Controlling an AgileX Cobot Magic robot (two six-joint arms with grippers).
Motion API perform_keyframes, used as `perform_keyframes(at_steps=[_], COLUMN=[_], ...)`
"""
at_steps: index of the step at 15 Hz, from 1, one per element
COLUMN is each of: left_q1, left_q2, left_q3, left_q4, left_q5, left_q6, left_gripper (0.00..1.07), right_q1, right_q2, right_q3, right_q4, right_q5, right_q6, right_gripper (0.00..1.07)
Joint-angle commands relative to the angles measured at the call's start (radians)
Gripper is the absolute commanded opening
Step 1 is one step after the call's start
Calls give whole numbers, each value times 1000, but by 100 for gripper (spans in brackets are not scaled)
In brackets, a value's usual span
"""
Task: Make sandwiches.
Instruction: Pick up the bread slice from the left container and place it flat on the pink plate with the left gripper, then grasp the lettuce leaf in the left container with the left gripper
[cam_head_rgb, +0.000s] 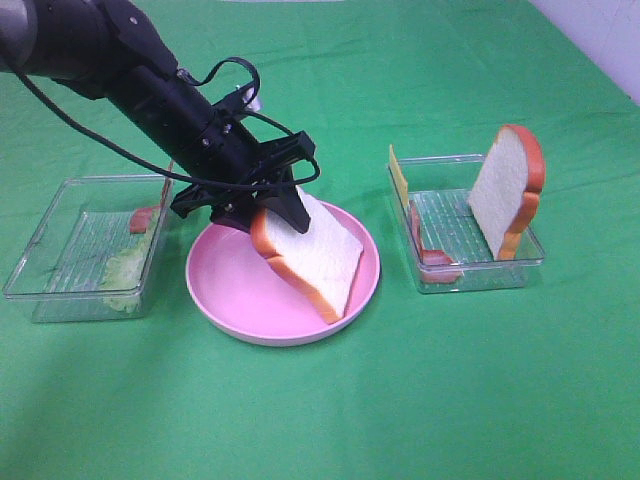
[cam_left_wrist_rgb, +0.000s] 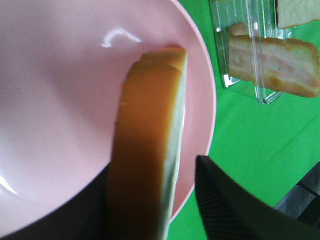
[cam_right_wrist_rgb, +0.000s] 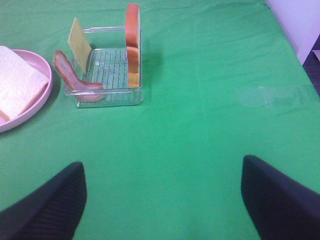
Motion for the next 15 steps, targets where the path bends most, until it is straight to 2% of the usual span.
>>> perform_keyframes(at_steps=[1, 2, 7, 9, 10, 11, 14, 15], left_q1=[-5, -5, -5, -5, -5, -5, -5, -5], left_q2=[1, -6, -116, -163, -196, -202, -205, -205], left_q3=[5, 5, -2, -8, -8, -8, -8, -8], left_q4=[17, 34, 221, 357, 486, 513, 687, 714], left_q5=[17, 17, 66, 113, 148, 162, 250, 258], left_q6=[-1, -1, -88, -182, -271, -297, -425, -442], left_gripper=[77, 82, 82, 82, 82, 82, 80, 80], right_q1=[-4, -4, -4, -4, -4, -4, -4, -4], right_q2=[-12, -12, -12, -12, -12, -12, -12, -12], right_q3=[2, 2, 2, 2, 2, 2, 2, 2], right_q4=[3, 3, 4, 4, 4, 4, 4, 4], right_q5=[-12, -12, -12, -12, -12, -12, -12, -12], right_q6=[-14, -14, -14, -14, -14, -14, -14, -14], right_gripper=[79, 79, 79, 79, 79, 79, 79, 79])
